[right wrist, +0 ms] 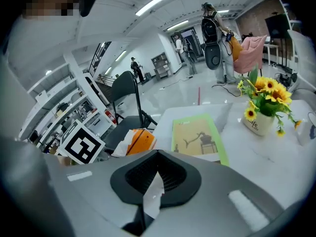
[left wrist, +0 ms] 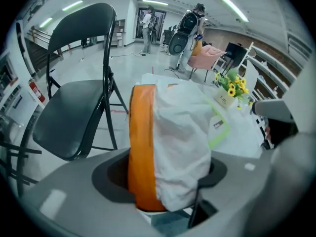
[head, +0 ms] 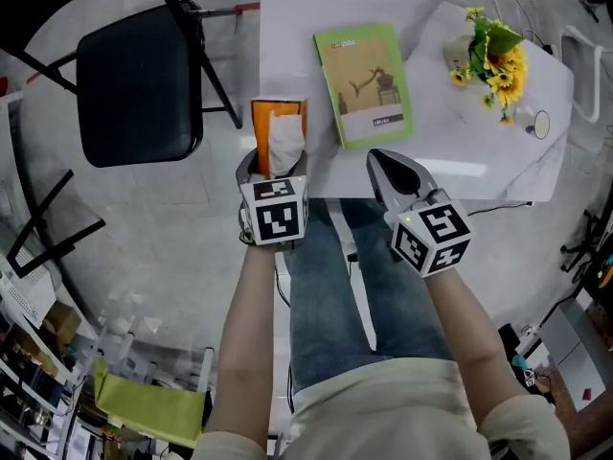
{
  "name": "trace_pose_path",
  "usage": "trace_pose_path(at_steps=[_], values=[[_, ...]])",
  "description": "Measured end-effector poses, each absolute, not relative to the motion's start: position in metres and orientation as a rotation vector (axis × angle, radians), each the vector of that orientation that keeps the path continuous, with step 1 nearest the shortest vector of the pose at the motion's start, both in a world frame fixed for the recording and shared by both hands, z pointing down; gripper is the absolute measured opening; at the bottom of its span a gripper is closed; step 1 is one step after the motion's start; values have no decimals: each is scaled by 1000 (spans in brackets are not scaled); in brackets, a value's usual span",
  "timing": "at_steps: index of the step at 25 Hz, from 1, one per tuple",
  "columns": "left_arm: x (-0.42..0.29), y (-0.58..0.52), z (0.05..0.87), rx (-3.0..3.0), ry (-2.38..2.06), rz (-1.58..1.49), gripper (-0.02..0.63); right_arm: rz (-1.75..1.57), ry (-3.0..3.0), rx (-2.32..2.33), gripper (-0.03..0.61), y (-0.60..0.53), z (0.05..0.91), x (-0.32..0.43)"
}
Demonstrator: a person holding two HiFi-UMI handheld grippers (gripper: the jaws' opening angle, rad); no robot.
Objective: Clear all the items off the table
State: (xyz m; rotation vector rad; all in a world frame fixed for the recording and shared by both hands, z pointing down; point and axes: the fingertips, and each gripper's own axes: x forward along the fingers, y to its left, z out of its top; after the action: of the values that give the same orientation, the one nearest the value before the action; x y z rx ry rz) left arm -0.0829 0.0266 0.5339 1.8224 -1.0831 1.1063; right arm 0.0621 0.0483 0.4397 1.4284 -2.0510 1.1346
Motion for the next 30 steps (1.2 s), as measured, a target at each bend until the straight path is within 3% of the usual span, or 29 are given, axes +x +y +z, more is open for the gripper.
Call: trace_pose_path(at_steps=[30], values=[[-259, -48, 530, 1691, -1239, 1015, 314, 1095, -2123, 1273, -3, -23, 441, -86]])
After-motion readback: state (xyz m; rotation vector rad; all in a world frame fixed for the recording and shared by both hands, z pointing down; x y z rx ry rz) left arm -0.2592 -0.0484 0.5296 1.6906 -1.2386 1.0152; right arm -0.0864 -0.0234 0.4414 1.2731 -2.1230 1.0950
